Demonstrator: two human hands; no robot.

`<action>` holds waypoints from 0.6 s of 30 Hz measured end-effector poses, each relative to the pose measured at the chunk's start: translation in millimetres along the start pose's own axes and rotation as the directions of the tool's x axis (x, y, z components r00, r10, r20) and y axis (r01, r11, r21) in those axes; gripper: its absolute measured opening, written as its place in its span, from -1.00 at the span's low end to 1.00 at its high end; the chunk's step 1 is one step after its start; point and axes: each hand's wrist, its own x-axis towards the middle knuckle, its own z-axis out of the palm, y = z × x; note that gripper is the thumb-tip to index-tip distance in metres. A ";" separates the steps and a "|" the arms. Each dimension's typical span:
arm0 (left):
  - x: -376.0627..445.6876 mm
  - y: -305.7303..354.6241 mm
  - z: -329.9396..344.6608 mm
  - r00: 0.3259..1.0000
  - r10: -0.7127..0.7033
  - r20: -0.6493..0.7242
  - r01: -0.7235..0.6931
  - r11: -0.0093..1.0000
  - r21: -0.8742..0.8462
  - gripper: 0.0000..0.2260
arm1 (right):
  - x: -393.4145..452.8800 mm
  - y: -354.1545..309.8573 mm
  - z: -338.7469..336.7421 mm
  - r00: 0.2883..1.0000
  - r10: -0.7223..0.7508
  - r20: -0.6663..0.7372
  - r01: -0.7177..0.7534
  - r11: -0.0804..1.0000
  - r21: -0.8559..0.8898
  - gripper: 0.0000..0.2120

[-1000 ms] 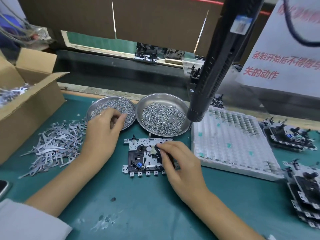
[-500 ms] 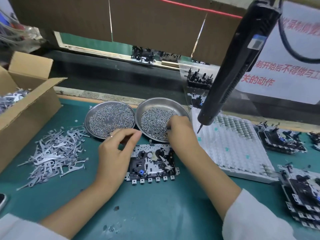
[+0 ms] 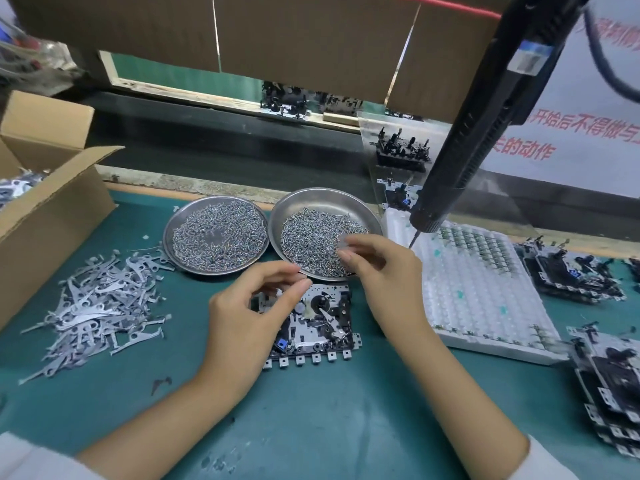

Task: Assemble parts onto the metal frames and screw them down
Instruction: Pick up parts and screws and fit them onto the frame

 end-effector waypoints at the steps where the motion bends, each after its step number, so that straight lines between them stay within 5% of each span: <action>1: -0.8 -0.3 0.4 1.000 0.014 0.010 -0.014 1.000 0.012 -0.85 | 0.3 1.1 1.0 1.000 -0.014 -0.018 0.013 0.999 -0.048 -0.88; 6: -1.0 -0.8 -0.4 0.999 0.039 0.020 -0.039 0.998 0.041 -0.87 | -0.3 0.0 3.4 0.990 -0.139 0.013 0.138 0.968 -0.209 -0.92; 11: -0.6 0.5 -1.6 0.999 0.018 0.029 -0.018 1.000 -0.003 -0.85 | -17.2 -9.5 1.1 0.986 0.105 0.132 -0.149 0.911 0.385 -0.93; 18: -1.3 3.0 -0.6 0.999 -0.027 0.047 0.030 0.997 -0.067 -0.81 | -28.8 -8.6 8.9 0.929 0.111 0.354 -0.303 0.777 0.552 -0.90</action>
